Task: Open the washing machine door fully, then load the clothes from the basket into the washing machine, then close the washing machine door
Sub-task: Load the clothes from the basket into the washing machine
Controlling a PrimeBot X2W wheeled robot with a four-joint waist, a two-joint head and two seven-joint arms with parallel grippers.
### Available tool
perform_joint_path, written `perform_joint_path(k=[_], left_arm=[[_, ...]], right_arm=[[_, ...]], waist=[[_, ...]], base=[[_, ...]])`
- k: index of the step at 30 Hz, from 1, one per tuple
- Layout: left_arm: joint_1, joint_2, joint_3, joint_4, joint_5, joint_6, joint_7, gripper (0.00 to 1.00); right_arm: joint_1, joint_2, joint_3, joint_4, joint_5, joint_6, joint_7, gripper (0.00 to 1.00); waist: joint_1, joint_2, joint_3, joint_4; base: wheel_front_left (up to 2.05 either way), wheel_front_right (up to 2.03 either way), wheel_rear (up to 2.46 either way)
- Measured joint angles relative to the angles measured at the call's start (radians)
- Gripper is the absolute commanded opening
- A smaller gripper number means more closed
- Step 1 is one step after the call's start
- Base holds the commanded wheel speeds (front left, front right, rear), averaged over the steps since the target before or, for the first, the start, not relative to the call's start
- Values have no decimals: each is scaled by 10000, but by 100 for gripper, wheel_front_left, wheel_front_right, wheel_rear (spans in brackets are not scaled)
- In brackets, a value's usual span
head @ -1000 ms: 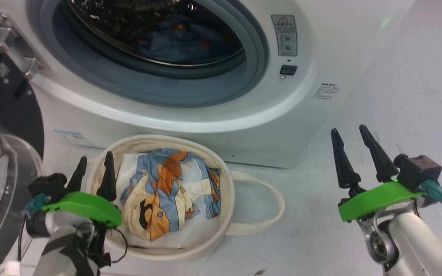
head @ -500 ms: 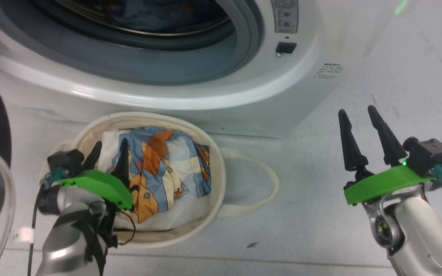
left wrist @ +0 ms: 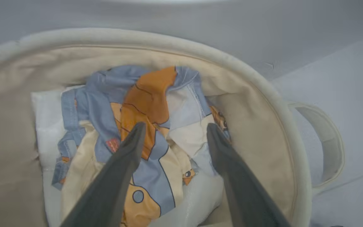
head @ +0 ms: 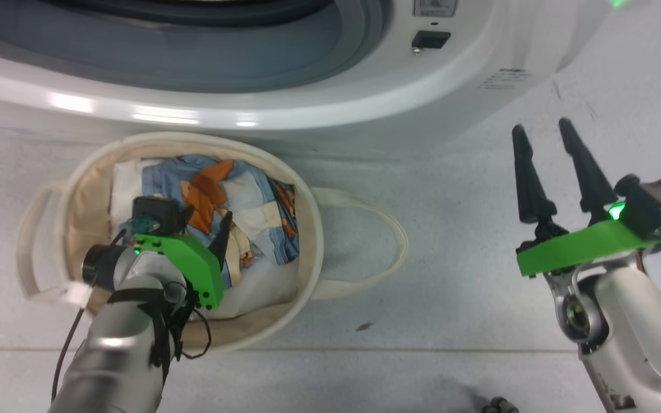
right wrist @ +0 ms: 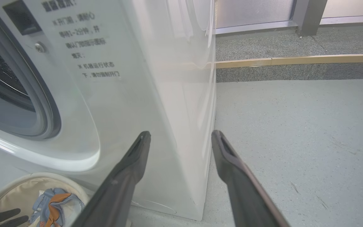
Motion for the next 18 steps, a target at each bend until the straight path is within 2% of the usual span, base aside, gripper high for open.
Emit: perform_joint_path(k=[4,11,15,18], left_arm=[[-35,86,-439,121,247,0,447,100],[-40,460,-1802,247,1225,-2,1093,100],[-56,669,-1914,268,1331,35,1628,100],[-112,796,-1910,276,1331,370,1825,100]], right_arm=[[-120,73,-73,-92,-90,0,-2,100],[-150,188,-205,-263,-140,0,-2,100],[-148,207,-339,-364,-211,0,-2,100],[-147,244,-387,-458,-211,0,-2,100]], waist=[[-1,0,285,-132],[0,0,820,-452],[-1,0,1033,-596],[-1,0,1158,-710]], base=[[0,0,0],[0,0,0],[0,0,0],[0,0,0]])
